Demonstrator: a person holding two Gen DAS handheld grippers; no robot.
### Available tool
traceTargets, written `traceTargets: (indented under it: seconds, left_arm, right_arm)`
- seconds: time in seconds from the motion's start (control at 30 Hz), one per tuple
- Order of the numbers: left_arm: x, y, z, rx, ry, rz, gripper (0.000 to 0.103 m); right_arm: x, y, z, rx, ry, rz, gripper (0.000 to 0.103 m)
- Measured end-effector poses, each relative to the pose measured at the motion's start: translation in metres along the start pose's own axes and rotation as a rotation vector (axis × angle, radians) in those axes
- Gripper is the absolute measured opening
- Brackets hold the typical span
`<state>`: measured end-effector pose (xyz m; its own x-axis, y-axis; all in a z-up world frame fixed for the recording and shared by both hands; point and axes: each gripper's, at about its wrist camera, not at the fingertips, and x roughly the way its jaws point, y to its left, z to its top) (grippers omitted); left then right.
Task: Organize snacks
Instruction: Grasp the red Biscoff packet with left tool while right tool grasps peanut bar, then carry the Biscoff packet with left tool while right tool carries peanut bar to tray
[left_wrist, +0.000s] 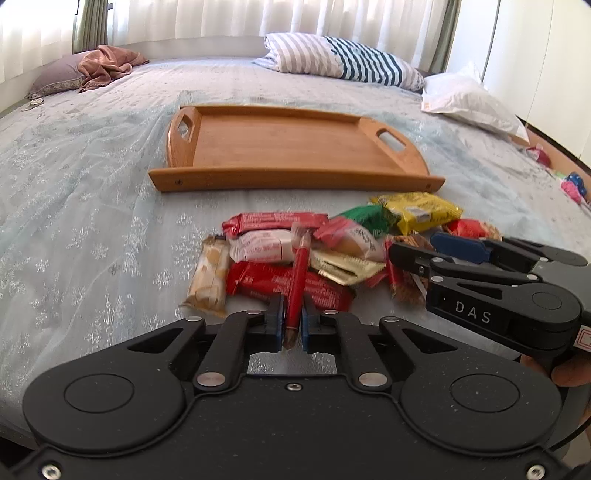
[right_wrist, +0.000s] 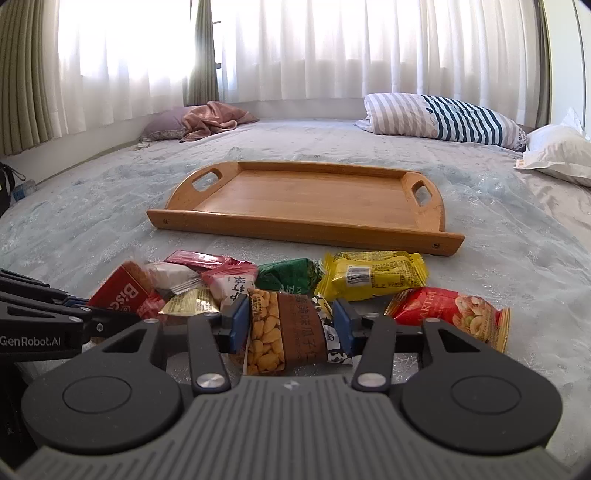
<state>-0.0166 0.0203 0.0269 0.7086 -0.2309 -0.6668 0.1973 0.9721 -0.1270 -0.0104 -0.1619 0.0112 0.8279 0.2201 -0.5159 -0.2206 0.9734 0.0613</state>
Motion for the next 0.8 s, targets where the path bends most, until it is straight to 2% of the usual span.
traceTargets:
  seconds: [0.1, 0.2, 0.23, 0.27, 0.3, 0.37, 0.5, 0.6, 0.67, 0.73, 0.8]
  left_arm:
    - [0.0, -0.001, 0.002, -0.001, -0.007, 0.006, 0.008]
    - [0.002, -0.002, 0.001, -0.008, -0.002, 0.009, 0.008]
    - [0.002, -0.002, 0.001, -0.008, -0.003, 0.011, 0.008]
    - [0.002, -0.003, 0.001, -0.007, -0.002, 0.013, 0.008]
    - [0.003, -0.003, 0.001, -0.008, -0.002, 0.015, 0.008]
    - [0.003, -0.003, 0.001, -0.011, -0.001, 0.015, 0.008]
    - [0.006, -0.003, -0.001, -0.026, 0.001, 0.016, 0.009]
    - [0.007, -0.002, -0.003, -0.027, -0.002, 0.022, 0.014]
    - [0.008, 0.0, -0.005, -0.037, 0.0, 0.019, 0.02]
    - [0.011, 0.004, -0.007, -0.056, 0.015, -0.013, 0.043]
    - [0.012, 0.006, -0.01, -0.081, 0.017, -0.038, 0.044]
  right_arm:
    - [0.001, -0.002, 0.001, 0.015, 0.002, -0.003, 0.051]
    - [0.004, -0.002, -0.002, 0.015, 0.005, -0.01, 0.056]
    - [0.004, -0.001, -0.002, 0.013, 0.0, -0.011, 0.072]
    - [0.004, -0.001, -0.003, 0.014, -0.001, -0.014, 0.082]
    - [0.006, -0.002, -0.005, 0.02, 0.001, -0.025, 0.085]
    - [0.007, -0.005, -0.008, 0.041, 0.003, -0.04, 0.085]
    - [0.01, -0.013, -0.013, 0.106, 0.016, -0.015, 0.085]
    - [0.01, -0.015, -0.014, 0.122, 0.02, 0.001, 0.082]
    - [0.009, -0.015, -0.015, 0.122, 0.02, 0.013, 0.071]
    - [0.007, -0.014, -0.015, 0.127, 0.019, 0.019, 0.068]
    - [0.005, -0.014, -0.016, 0.134, 0.013, 0.023, 0.064]
